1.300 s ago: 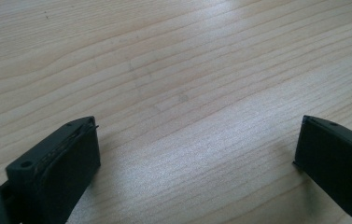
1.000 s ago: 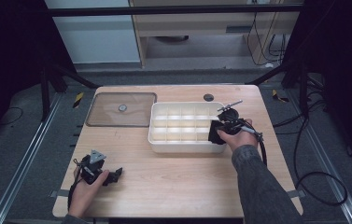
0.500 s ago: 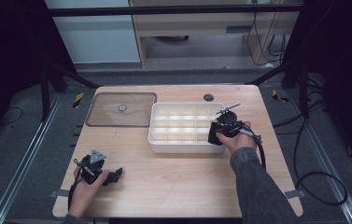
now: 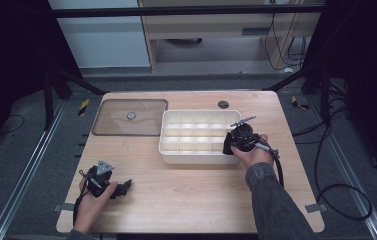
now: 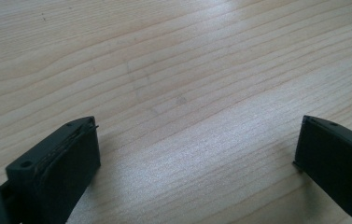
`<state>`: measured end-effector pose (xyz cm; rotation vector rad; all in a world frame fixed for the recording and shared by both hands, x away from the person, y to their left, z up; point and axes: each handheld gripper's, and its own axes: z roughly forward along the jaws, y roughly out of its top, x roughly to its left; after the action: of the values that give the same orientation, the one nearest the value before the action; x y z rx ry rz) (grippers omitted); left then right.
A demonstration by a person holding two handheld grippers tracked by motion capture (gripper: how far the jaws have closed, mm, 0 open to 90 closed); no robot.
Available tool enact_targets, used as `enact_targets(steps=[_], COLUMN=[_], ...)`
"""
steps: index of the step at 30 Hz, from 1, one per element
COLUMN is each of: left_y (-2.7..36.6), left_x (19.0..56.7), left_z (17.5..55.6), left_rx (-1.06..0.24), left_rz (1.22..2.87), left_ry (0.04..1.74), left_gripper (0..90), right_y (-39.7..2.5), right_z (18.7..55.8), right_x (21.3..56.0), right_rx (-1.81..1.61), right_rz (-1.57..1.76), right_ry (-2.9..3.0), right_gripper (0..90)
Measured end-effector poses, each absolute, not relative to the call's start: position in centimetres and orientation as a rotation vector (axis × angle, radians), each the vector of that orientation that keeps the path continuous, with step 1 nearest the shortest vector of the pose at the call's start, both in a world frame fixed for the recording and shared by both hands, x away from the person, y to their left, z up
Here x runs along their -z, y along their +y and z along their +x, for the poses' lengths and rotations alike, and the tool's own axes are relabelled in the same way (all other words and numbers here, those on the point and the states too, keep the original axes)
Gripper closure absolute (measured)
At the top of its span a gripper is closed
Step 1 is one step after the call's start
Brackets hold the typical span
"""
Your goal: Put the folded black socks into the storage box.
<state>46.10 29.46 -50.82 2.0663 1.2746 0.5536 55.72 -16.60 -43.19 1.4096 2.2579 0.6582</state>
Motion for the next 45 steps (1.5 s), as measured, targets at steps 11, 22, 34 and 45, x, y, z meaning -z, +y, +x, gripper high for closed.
enact_targets(steps=[11, 22, 34, 45], left_y=[29.5, 29.5, 29.5, 29.5], left_x=[50.8, 50.8, 50.8, 50.8], left_z=[46.1, 46.1, 46.1, 46.1], left_rx=[-0.554, -0.551, -0.551, -0.552], left_rz=[2.067, 2.069, 2.070, 2.068], left_ry=[1.274, 1.272, 1.271, 1.270], left_gripper=[0.0, 0.0, 0.0, 0.0], right_y=[-16.7, -16.9, -17.9, -20.7], right_z=[55.6, 55.7, 55.0, 54.5], right_x=[43.6, 42.3, 39.1, 35.2], right_rx=[-0.660, -0.715, -0.778, -0.841], right_rz=[1.430, 1.445, 1.449, 1.455], right_ry=[2.268, 2.261, 2.239, 2.196], right_gripper=[65.9, 50.7, 36.7, 30.3])
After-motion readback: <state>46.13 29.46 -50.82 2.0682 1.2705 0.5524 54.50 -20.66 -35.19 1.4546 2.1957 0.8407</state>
